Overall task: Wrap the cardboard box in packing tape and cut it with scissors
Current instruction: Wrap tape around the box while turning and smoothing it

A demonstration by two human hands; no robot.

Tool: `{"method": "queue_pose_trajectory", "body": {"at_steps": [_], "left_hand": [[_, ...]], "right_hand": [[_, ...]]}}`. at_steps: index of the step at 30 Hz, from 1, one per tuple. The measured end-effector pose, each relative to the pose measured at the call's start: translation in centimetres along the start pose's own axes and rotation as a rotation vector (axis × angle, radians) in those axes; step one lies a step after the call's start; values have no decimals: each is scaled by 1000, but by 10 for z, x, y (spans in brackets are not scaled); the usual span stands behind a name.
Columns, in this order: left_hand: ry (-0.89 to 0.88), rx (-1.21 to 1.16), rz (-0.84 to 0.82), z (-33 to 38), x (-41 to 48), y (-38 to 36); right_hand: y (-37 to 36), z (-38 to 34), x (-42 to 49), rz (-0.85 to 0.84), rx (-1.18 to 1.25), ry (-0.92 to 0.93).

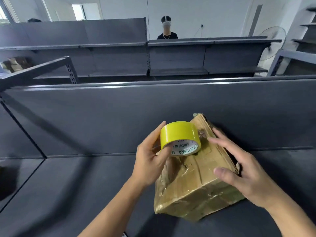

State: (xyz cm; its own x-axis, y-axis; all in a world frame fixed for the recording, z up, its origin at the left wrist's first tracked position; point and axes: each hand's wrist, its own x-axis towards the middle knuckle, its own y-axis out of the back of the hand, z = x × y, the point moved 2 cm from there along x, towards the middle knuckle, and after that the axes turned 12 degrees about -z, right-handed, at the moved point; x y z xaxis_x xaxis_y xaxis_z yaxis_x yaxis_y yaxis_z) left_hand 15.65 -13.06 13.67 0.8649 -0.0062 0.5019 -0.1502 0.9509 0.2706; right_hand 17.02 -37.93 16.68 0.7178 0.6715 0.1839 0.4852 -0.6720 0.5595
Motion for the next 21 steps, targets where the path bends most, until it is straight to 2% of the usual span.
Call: {"method": "queue_pose_trajectory", "body": {"at_steps": [5,9,11,15,18,21], "left_hand": [[25,142,18,-7,6,-10],[36,192,-53,-14,8,-16],[46,204,-81,-11,10,-20],[17,319,-129,-8,16,-27],[34,374,-152,-12,22,-24],[42,419,-262,-15,26,-24]], "right_hand": [[-27,24,-9,61,223,-11],[-37,36,-15,89,240,-102],[-23,25,-12,12,123,-215],[-8,4,0,-167,-361,-366],[-17,-1,12,-262,-374,-419],[-29,8,13,-331,-296,-482]]}}
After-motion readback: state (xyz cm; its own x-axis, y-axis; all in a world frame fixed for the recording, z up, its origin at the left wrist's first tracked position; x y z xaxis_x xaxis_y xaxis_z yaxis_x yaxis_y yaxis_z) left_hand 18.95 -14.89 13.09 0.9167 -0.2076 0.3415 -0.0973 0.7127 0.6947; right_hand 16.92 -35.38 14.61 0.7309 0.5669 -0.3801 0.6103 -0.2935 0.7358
